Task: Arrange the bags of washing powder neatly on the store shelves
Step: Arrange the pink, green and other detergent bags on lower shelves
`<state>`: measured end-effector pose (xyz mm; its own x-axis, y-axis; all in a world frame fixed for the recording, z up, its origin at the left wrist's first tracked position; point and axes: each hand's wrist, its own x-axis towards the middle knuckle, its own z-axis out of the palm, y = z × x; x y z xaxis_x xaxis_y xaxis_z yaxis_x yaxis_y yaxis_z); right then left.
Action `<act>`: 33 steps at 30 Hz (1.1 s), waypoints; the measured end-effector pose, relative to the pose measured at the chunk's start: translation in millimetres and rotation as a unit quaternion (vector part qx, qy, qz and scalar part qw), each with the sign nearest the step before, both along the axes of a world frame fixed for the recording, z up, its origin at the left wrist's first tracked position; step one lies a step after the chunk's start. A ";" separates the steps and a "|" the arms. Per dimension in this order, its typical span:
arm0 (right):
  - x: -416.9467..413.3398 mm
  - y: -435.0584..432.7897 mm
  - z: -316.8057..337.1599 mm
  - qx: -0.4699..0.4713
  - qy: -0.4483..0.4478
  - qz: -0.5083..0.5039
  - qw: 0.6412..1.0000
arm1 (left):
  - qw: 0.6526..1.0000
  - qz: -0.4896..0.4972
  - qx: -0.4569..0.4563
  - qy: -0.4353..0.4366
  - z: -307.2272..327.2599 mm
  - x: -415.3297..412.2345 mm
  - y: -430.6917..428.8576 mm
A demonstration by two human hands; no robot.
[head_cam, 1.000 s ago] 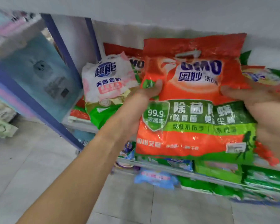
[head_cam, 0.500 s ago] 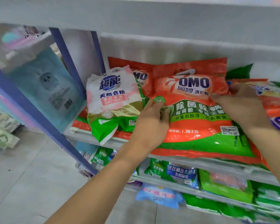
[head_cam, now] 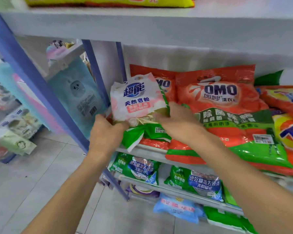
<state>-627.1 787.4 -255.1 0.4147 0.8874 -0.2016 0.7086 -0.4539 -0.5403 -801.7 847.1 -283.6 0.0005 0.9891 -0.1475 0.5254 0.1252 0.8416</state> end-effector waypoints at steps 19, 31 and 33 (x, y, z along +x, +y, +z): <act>-35.9 -67.6 16.1 0.077 0.613 -0.032 0.786 | 0.819 -0.103 -0.301 -0.477 23.7 -41.6 -44.6; -15.2 -189.3 26.6 0.243 0.605 -0.209 0.729 | 0.875 -0.248 -0.192 -0.368 71.5 6.4 -134.5; -4.8 -225.0 31.2 0.274 0.605 -0.241 0.708 | 0.882 -0.270 -0.173 -0.345 84.6 27.7 -160.5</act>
<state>-631.9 562.4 -223.9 0.5139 0.7842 -0.3477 -0.5886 0.0274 -0.8080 -773.9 686.6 -199.0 0.6649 0.7134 -0.2215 -0.0348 0.3258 0.9448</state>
